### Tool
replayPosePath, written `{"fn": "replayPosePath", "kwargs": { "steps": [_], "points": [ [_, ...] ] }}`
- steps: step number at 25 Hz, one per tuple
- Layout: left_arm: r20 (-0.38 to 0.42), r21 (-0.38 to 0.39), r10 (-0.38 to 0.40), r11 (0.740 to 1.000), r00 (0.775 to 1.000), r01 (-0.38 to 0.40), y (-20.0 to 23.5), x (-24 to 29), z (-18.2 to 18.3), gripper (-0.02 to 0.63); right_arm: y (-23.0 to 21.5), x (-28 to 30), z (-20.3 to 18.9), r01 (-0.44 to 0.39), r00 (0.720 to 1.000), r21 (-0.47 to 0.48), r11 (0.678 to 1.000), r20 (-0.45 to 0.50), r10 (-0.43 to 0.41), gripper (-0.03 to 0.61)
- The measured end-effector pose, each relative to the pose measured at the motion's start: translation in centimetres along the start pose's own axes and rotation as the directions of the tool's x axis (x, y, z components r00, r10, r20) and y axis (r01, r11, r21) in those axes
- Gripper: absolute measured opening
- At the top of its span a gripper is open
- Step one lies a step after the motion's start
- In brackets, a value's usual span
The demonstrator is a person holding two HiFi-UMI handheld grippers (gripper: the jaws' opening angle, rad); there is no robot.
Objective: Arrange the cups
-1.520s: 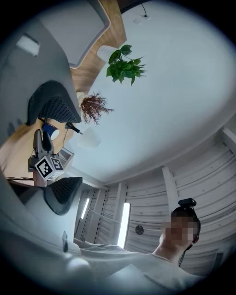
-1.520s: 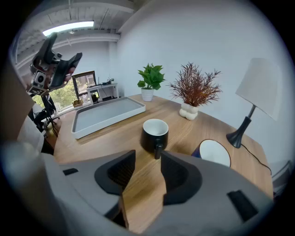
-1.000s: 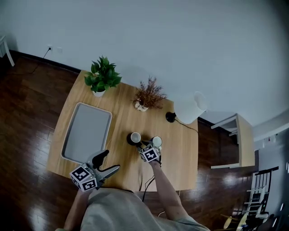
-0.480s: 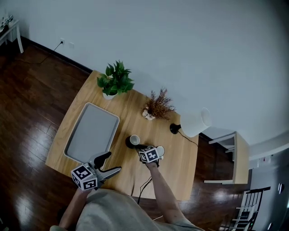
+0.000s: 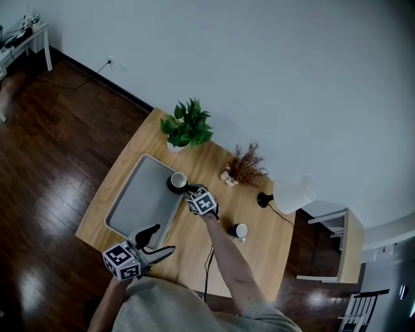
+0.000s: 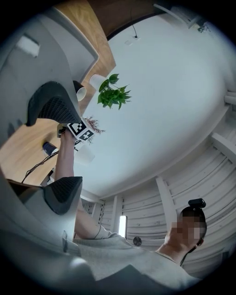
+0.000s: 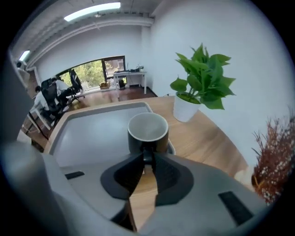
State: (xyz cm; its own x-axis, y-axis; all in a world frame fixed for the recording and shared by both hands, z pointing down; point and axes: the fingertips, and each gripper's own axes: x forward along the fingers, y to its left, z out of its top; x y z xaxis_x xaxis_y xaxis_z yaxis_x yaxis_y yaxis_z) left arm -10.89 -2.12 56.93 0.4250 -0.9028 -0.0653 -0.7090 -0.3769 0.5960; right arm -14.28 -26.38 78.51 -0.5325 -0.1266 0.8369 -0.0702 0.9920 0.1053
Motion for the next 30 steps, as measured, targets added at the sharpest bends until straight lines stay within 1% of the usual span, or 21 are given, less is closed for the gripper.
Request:
{"fn": "replayPosePath", "kwargs": {
  "steps": [3, 6, 8, 9, 10, 11, 12, 14, 15, 17, 18, 20, 22, 24, 25, 27, 28, 30],
  "points": [
    [0.014, -0.001, 0.031, 1.000, 0.999, -0.031, 0.5, -1.0, 0.6, 0.350, -0.1, 1.0, -0.4, 0.009, 1.000, -0.071, 0.997, -0.006, -0.009, 0.084],
    [0.010, -0.001, 0.042, 0.999, 0.999, -0.042, 0.7, -1.5, 1.0, 0.350, 0.4, 1.0, 0.4, 0.018, 1.000, -0.137, 0.990, 0.000, -0.018, 0.084],
    [-0.005, 0.005, 0.031, 1.000, 1.000, -0.031, 0.5, -1.0, 0.9, 0.350, 0.1, 0.6, 0.5, 0.045, 0.999, -0.130, 0.991, -0.004, -0.046, 0.106],
    [-0.015, 0.007, 0.020, 1.000, 1.000, -0.020, 0.3, -0.6, 0.8, 0.350, 0.0, 0.2, 0.2, 0.057, 0.998, -0.108, 0.993, 0.002, -0.057, 0.107],
    [-0.028, 0.008, 0.007, 1.000, 1.000, -0.007, 0.0, -0.1, 0.6, 0.350, 0.0, -0.5, -0.3, 0.068, 0.998, -0.074, 0.995, 0.013, -0.067, 0.128],
    [-0.041, 0.009, -0.008, 1.000, 0.999, 0.009, -0.3, 0.4, 0.3, 0.350, 0.2, -1.3, -0.9, 0.076, 0.997, -0.031, 0.997, 0.032, -0.075, 0.147],
    [-0.056, 0.009, -0.025, 1.000, 0.998, 0.026, -0.7, 1.0, -0.1, 0.350, 0.6, -2.3, -1.7, 0.081, 0.995, 0.014, 0.997, 0.058, -0.081, 0.147],
    [-0.092, 0.007, -0.063, 0.998, 0.994, 0.063, -1.4, 2.1, -0.9, 0.350, 1.8, -4.4, -3.5, 0.066, 0.988, 0.120, 0.991, 0.131, -0.081, 0.147],
    [-0.109, 0.005, -0.082, 0.996, 0.991, 0.084, -1.8, 2.9, -1.3, 0.350, 2.5, -5.6, -4.4, 0.044, 0.982, 0.186, 0.982, 0.173, -0.077, 0.147],
    [-0.141, -0.001, -0.121, 0.993, 0.983, 0.122, -2.7, 4.4, -2.1, 0.350, 4.0, -8.6, -6.3, 0.004, 0.961, 0.314, 0.949, 0.263, -0.091, 0.146],
    [-0.155, -0.004, -0.138, 0.990, 0.978, 0.139, -3.3, 5.2, -2.5, 0.350, 4.8, -10.3, -7.3, -0.009, 0.945, 0.367, 0.930, 0.309, -0.113, 0.144],
    [-0.189, -0.005, -0.176, 0.984, 0.966, 0.178, -4.4, 6.6, -3.3, 0.350, 6.5, -14.1, -9.8, -0.016, 0.901, 0.451, 0.892, 0.393, -0.183, 0.140],
    [-0.229, -0.003, -0.216, 0.975, 0.949, 0.221, -5.3, 8.0, -4.0, 0.350, 7.6, -17.6, -13.4, 0.010, 0.857, 0.525, 0.851, 0.434, -0.277, 0.133],
    [-0.257, -0.009, -0.248, 0.967, 0.934, 0.254, -6.3, 9.4, -4.7, 0.350, 8.4, -20.7, -18.3, 0.050, 0.830, 0.602, 0.797, 0.419, -0.368, 0.132],
    [-0.268, -0.014, -0.259, 0.964, 0.928, 0.265, -6.8, 9.9, -5.0, 0.350, 8.7, -22.0, -20.8, 0.069, 0.823, 0.641, 0.765, 0.397, -0.406, 0.132],
    [-0.288, -0.020, -0.274, 0.960, 0.917, 0.281, -7.4, 10.9, -5.3, 0.350, 9.1, -23.7, -25.2, 0.111, 0.819, 0.699, 0.707, 0.339, -0.463, 0.110],
    [-0.297, -0.020, -0.281, 0.957, 0.913, 0.288, -7.6, 11.3, -5.4, 0.350, 9.1, -24.2, -26.9, 0.132, 0.818, 0.716, 0.685, 0.311, -0.483, 0.110],
    [-0.310, -0.020, -0.292, 0.953, 0.905, 0.301, -7.9, 12.1, -5.7, 0.350, 8.9, -24.9, -29.1, 0.159, 0.816, 0.735, 0.659, 0.277, -0.506, 0.109]
  ]
}}
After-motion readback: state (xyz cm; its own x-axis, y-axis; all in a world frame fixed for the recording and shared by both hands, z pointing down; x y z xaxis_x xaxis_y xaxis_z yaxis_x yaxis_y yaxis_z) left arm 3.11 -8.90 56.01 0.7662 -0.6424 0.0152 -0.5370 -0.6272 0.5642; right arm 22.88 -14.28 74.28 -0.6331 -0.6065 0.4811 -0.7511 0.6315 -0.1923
